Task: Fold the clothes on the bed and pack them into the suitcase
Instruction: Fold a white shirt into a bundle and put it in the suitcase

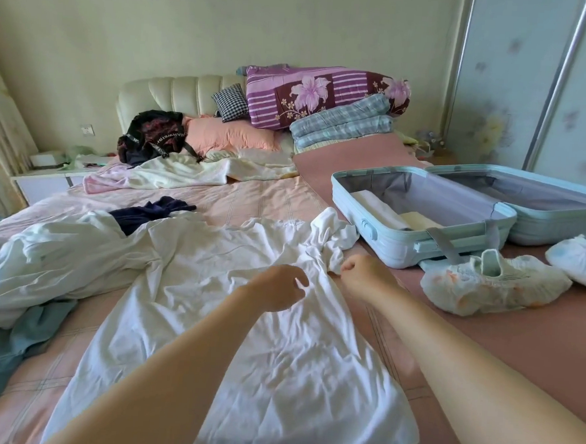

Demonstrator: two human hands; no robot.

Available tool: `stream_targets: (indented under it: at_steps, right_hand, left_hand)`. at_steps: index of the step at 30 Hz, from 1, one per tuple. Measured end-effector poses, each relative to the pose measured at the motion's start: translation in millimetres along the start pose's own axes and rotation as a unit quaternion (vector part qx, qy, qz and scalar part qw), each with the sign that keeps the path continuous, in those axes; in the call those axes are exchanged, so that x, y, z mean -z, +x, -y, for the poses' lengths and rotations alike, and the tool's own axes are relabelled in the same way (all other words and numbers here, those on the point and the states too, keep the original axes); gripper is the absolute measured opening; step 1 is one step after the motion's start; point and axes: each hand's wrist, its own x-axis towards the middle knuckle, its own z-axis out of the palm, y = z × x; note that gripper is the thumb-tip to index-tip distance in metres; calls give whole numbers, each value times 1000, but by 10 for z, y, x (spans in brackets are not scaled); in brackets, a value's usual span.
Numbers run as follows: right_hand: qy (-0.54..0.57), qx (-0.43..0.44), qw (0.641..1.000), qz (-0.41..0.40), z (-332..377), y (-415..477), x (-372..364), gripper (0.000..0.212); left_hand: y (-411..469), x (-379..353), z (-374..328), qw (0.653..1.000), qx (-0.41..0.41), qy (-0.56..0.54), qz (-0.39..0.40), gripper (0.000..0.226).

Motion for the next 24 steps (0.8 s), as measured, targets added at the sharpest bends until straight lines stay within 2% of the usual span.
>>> stream_targets:
  at_steps: [3, 7, 8, 11, 14, 17, 19, 22, 24]
  right_hand:
    - [1, -17, 1000, -10, 18, 458, -124, 13]
    - [-13, -26, 1000, 5, -56, 985, -313, 51]
    - [-18, -13, 1000, 14, -70, 1089, -369, 50]
    - [-12, -6, 1000, 17, -73, 1275, -537, 29]
    - [79, -54, 995, -25, -159, 1388, -622, 18]
    - [216, -61, 972, -70, -154, 1507, -551, 16]
    - [338, -40, 937, -73, -6, 1498, -467, 22]
    - [434, 8, 901, -26, 332, 1436, -418, 26]
    - [460, 36, 887, 6, 571, 1426, -405, 28]
  left_hand:
    - [378, 36, 33, 999, -18, -10, -43, 34]
    - [964, 19, 144, 998, -31, -4, -48, 49]
    - [1104, 0, 185, 998, -32, -6, -44, 53]
    - [1458, -94, 293, 998, -48, -8, -32, 74]
    - [1659, -186, 356, 997, -67, -22, -15, 100]
    - [1715, -218, 349, 994, -88, -63, -27, 111]
    - [1698, -175, 305, 986, -95, -116, -73, 98]
    - [1642, 56, 300, 970, -48, -164, -173, 43]
    - [1592, 283, 376, 964, -3, -145, -221, 18]
